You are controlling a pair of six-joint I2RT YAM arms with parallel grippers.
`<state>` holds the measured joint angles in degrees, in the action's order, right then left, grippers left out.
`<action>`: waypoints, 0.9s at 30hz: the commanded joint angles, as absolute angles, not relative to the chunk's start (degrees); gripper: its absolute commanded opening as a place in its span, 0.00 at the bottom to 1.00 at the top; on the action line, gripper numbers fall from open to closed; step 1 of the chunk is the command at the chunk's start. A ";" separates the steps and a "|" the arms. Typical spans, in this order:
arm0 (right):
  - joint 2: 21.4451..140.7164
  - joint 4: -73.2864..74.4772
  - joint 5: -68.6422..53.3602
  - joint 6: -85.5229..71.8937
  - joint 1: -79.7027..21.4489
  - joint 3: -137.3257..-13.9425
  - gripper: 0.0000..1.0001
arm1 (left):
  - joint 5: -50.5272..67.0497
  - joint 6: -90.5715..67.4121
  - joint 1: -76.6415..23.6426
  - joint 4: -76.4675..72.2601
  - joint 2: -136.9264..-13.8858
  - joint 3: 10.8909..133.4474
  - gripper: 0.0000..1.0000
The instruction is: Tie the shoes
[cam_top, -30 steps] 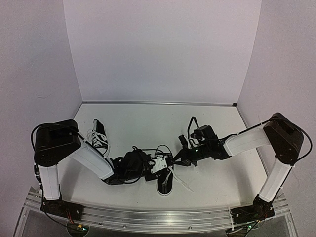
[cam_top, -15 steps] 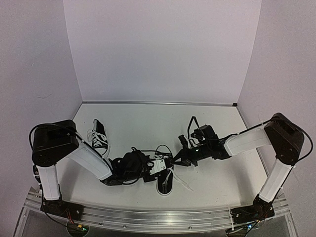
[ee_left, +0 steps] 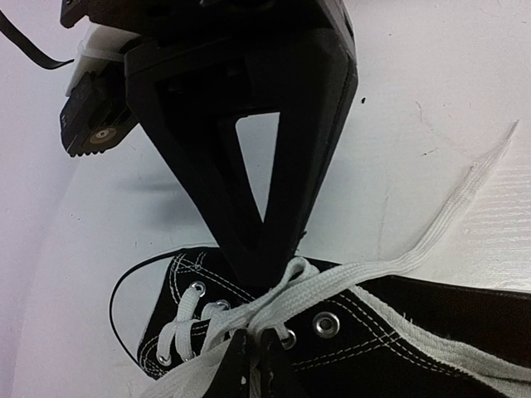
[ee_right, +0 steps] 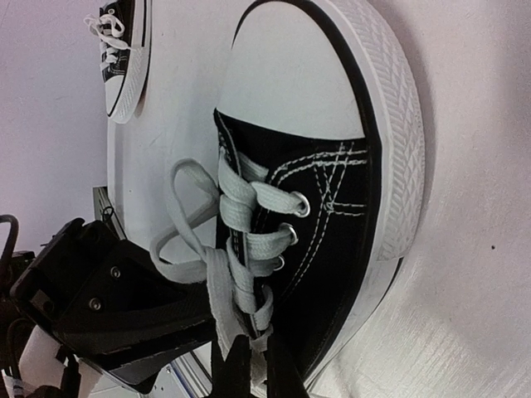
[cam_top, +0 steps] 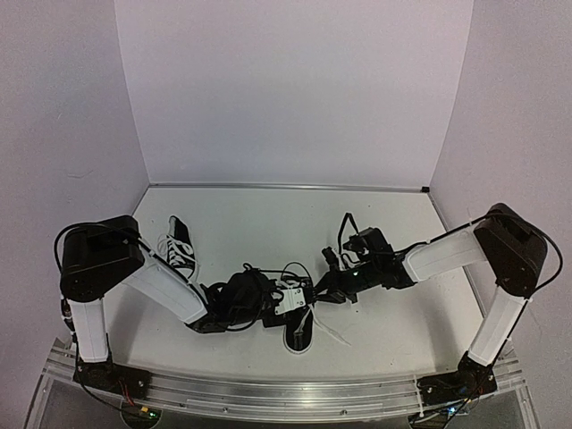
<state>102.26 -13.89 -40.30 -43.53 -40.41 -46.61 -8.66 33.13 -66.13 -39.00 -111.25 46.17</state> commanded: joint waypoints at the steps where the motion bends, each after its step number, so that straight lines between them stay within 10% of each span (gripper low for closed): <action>1: 101.94 -13.54 -38.53 -43.26 -39.58 -47.81 0.07 | -7.53 33.57 -66.44 -38.74 -111.70 47.43 0.04; 27: 103.86 -11.98 -44.47 -40.68 -39.91 -50.32 0.21 | -7.27 32.95 -66.44 -38.28 -112.59 48.47 0.00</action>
